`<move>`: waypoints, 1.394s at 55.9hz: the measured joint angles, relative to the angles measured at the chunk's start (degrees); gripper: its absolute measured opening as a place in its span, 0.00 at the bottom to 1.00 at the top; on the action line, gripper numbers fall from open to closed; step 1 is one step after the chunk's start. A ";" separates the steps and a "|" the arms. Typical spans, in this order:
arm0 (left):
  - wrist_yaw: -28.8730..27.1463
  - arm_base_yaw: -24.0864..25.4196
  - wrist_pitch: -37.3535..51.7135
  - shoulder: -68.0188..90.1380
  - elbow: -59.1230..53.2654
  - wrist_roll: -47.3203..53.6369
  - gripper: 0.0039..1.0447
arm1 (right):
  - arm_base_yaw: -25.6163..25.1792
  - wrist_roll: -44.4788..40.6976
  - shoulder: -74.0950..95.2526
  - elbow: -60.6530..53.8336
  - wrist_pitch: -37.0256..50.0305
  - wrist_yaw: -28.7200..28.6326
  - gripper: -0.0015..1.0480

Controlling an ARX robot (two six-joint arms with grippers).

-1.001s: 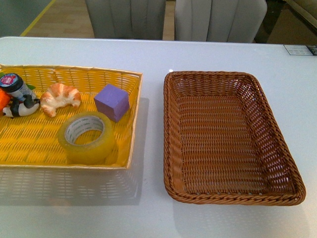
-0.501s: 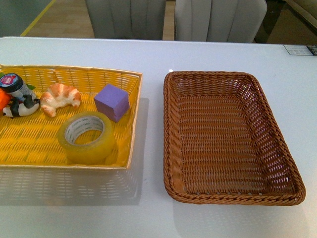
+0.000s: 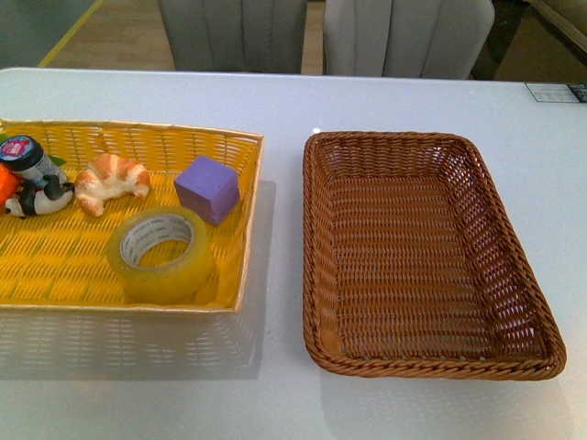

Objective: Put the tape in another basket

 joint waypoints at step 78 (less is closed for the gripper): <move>10.21 -0.39 4.13 39.67 10.40 -37.73 0.92 | 0.04 -0.02 -9.57 0.02 -9.84 0.00 0.91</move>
